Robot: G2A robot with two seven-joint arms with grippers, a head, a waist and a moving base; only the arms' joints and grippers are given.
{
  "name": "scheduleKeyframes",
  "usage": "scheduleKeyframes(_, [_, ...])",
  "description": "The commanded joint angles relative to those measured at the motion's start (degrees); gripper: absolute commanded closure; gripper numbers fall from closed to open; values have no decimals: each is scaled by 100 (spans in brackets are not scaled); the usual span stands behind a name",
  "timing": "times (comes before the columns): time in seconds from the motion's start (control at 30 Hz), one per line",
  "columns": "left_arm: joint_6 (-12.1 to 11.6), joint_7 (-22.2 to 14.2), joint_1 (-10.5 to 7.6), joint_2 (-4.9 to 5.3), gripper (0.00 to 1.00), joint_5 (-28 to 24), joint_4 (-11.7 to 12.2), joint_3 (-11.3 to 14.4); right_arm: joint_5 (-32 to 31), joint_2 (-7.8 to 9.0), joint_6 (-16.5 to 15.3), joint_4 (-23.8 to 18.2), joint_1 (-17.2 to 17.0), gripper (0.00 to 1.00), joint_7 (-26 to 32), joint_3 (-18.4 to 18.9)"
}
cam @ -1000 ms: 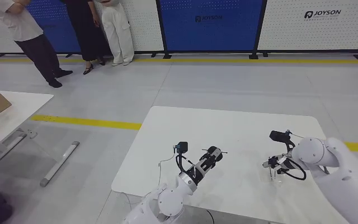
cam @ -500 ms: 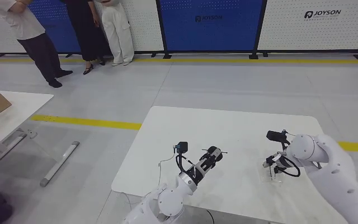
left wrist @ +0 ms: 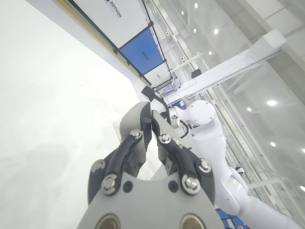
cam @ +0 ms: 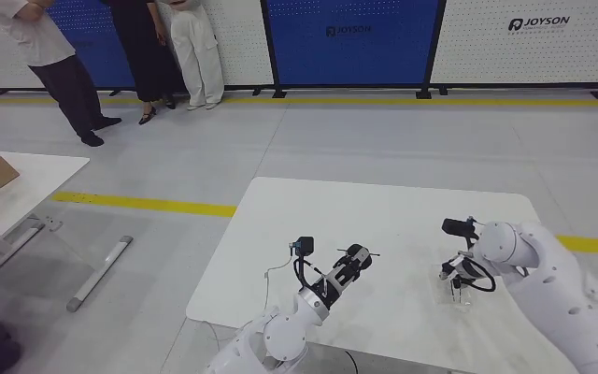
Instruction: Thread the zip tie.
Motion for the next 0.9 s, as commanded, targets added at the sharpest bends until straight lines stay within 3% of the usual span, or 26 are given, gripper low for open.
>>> scheduleKeyframes(0.0, [0,0,0,0,100,0,0,0,-16,-16,0,34,16,77,7,-11])
scheduleKeyframes(0.37, [0,0,0,0,100,0,0,0,-53,-149,-3,368,164,78,50,-142])
scheduleKeyframes(0.5, [0,0,0,0,100,0,0,0,-72,-197,-14,461,221,84,55,-191])
scheduleKeyframes(0.57, [0,0,0,0,100,0,0,0,-85,-217,-19,500,243,97,57,-206])
scheduleKeyframes(0.6, [0,0,0,0,100,0,0,0,-92,-224,-21,514,250,99,57,-211])
scheduleKeyframes(0.87, [0,0,0,0,100,0,0,0,-145,-218,-100,493,230,100,81,-121])
